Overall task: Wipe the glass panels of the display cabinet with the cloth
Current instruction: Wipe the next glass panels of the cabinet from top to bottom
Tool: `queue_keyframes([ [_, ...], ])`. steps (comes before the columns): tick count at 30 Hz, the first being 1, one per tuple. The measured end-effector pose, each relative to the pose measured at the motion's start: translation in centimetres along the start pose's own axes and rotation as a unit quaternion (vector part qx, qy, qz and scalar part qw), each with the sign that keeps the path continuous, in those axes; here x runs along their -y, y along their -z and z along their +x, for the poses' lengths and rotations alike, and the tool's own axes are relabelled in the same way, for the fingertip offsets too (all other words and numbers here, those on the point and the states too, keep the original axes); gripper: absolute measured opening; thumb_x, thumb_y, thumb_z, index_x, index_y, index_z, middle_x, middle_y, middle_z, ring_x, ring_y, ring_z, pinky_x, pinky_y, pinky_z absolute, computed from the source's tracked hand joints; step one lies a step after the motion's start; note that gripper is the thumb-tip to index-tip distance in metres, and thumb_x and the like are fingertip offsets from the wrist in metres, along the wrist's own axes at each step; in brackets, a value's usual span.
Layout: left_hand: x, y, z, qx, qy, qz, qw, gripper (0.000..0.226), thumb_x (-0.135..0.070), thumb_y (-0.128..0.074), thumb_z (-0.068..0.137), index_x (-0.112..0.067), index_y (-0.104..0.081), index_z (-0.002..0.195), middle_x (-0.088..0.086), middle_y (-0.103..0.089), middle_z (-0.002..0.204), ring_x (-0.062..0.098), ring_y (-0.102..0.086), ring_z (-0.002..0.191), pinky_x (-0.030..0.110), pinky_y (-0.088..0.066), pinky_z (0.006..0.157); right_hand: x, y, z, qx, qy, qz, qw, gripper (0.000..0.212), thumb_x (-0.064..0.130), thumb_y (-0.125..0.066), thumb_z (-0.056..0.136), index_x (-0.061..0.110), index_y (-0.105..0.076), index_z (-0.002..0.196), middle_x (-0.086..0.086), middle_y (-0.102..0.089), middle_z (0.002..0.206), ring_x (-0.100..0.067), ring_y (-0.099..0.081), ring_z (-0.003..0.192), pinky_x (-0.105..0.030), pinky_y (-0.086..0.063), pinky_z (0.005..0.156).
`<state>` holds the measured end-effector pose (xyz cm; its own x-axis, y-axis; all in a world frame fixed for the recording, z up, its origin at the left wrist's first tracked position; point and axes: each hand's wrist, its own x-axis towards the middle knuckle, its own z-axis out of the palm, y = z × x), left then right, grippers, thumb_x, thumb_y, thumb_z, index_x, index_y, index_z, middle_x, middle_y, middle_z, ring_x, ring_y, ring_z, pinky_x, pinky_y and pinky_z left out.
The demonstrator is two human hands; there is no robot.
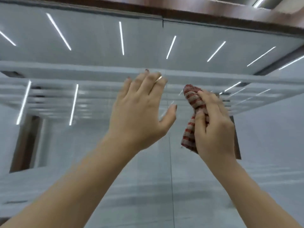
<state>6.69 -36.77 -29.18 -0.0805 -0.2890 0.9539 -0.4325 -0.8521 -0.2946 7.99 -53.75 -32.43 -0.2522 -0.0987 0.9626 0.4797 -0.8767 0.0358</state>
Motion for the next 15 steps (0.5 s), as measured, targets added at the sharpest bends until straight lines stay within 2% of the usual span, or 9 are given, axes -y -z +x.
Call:
queue_keyframes([
  [3,0.2,-0.1,6.2,0.009,-0.005,-0.002,1.000,0.063,-0.050,-0.033,0.084,-0.013,-0.045,0.133,0.004,-0.045,0.139,0.024,-0.035,0.134,0.045,-0.021,0.110,-0.6,-1.2,5.5,-0.002,-0.003,0.004,1.000,0.044,0.020,-0.033,0.092,0.004,-0.049,0.129,-0.009,-0.050,0.134,-0.016,-0.037,0.129,-0.030,-0.028,0.108],
  [7,1.7,-0.4,12.7,0.019,0.000,0.028,0.999,0.064,-0.049,-0.037,0.083,-0.011,-0.046,0.133,0.007,-0.047,0.139,0.025,-0.038,0.132,0.047,-0.025,0.107,-1.3,-3.3,12.5,0.035,-0.004,-0.025,0.999,0.046,0.024,-0.031,0.093,0.006,-0.046,0.132,-0.008,-0.047,0.137,-0.013,-0.032,0.132,-0.028,-0.024,0.110],
  [12,4.1,-1.0,16.0,0.016,0.021,0.023,0.999,0.062,-0.047,-0.038,0.082,-0.010,-0.048,0.131,0.008,-0.046,0.139,0.026,-0.035,0.131,0.046,-0.024,0.109,-1.2,-4.9,16.8,0.076,0.006,-0.058,0.995,0.047,0.022,-0.033,0.093,0.013,-0.037,0.139,-0.006,-0.039,0.143,-0.016,-0.026,0.136,-0.021,-0.013,0.114],
  [15,4.5,-1.5,16.1,0.021,0.013,0.018,1.000,0.063,-0.047,-0.040,0.082,-0.010,-0.045,0.132,0.010,-0.042,0.141,0.027,-0.030,0.134,0.048,-0.019,0.109,-0.8,-5.2,16.8,0.093,0.017,-0.091,0.991,0.047,0.024,-0.035,0.094,0.019,-0.035,0.140,-0.004,-0.036,0.146,-0.020,-0.025,0.138,-0.024,-0.011,0.113],
])
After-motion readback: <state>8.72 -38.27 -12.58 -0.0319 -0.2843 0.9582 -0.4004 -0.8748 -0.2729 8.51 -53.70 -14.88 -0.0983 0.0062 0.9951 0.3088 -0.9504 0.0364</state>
